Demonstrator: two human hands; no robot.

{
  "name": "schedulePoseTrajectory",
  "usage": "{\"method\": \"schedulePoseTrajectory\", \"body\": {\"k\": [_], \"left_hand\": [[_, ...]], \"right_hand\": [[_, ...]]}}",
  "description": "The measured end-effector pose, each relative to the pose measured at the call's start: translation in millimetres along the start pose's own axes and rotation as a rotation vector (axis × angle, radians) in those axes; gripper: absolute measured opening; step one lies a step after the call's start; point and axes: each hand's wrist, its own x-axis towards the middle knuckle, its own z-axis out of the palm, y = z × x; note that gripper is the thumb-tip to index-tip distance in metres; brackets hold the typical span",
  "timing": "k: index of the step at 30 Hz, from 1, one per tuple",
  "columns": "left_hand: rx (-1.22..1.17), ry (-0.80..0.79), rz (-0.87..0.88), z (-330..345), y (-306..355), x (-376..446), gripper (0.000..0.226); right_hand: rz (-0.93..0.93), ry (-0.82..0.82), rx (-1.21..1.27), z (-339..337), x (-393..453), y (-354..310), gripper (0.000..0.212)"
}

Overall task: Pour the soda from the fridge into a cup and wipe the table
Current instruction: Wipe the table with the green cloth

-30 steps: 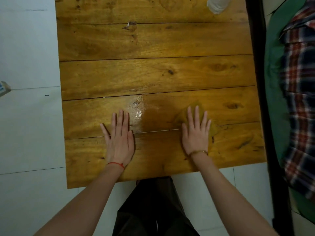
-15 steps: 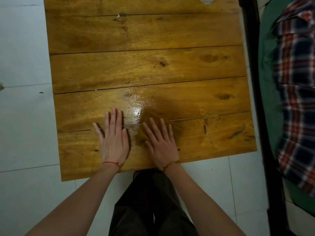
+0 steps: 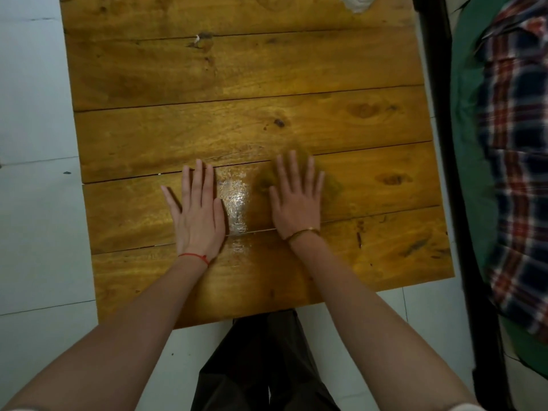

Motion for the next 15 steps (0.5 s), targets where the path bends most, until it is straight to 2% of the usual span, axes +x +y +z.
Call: {"method": "schedulePoseTrajectory", "body": {"k": [3, 5, 8, 11, 13, 15], "left_hand": [[0.005, 0.020, -0.016, -5, -7, 23, 0.058], [0.013, 0.020, -0.009, -8, -13, 36, 0.058], [0.045, 0.014, -0.004, -10, -23, 54, 0.058], [0.060, 0.013, -0.029, -9, -28, 69, 0.058], [0.055, 0.003, -0.040, -7, -28, 77, 0.058], [0.047, -0.005, -0.046, -4, -27, 80, 0.058]], "right_hand": [[-0.298, -0.079, -0.047, 5, -26, -14, 0.059], [-0.343, -0.091, -0.065, 2, -23, 5, 0.059], [-0.148, -0.038, -0.085, -9, 17, 28, 0.059], [0.085, 0.025, 0.005, -24, 76, 19, 0.059], [0.161, 0.062, 0.038, -27, 105, -2, 0.060], [0.132, 0.065, 0.041, -24, 115, -28, 0.060]]}}
